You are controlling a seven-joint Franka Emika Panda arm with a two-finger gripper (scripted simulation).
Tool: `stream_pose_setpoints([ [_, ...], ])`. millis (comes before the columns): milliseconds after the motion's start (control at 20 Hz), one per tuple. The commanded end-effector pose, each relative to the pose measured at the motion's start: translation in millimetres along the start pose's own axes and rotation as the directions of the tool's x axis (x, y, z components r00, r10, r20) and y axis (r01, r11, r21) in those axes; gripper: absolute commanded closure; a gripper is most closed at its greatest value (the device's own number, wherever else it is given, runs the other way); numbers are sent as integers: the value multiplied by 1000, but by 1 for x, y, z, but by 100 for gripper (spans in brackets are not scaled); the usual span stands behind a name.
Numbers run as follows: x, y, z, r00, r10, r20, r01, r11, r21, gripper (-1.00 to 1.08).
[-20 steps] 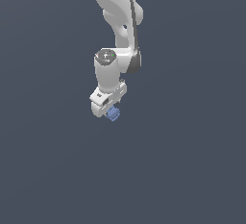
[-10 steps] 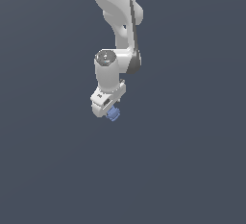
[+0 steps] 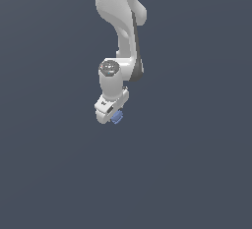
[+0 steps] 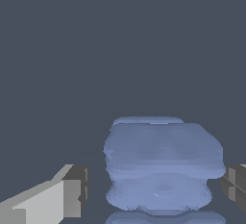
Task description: Pick up the object and move it to a goal position.
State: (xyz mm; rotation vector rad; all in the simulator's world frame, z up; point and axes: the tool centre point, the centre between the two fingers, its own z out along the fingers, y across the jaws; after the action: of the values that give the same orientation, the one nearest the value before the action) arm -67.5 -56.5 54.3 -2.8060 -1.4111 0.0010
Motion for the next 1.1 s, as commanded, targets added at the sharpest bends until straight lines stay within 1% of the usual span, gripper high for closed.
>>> stream_pose_setpoints([
  [0,0,0,8,1000,-1,0,1,1000,-1,-92],
  [200,0,1,13,1000,-1,0,1,1000,-1,-92],
  [250,0,1,13,1000,-1,0,1,1000,-1,108],
  [800,0,1,12,1000,0,-1,0,1000,-3,108],
  [1050,11,-6,10,1000,0,-1,0,1000,-3,108],
])
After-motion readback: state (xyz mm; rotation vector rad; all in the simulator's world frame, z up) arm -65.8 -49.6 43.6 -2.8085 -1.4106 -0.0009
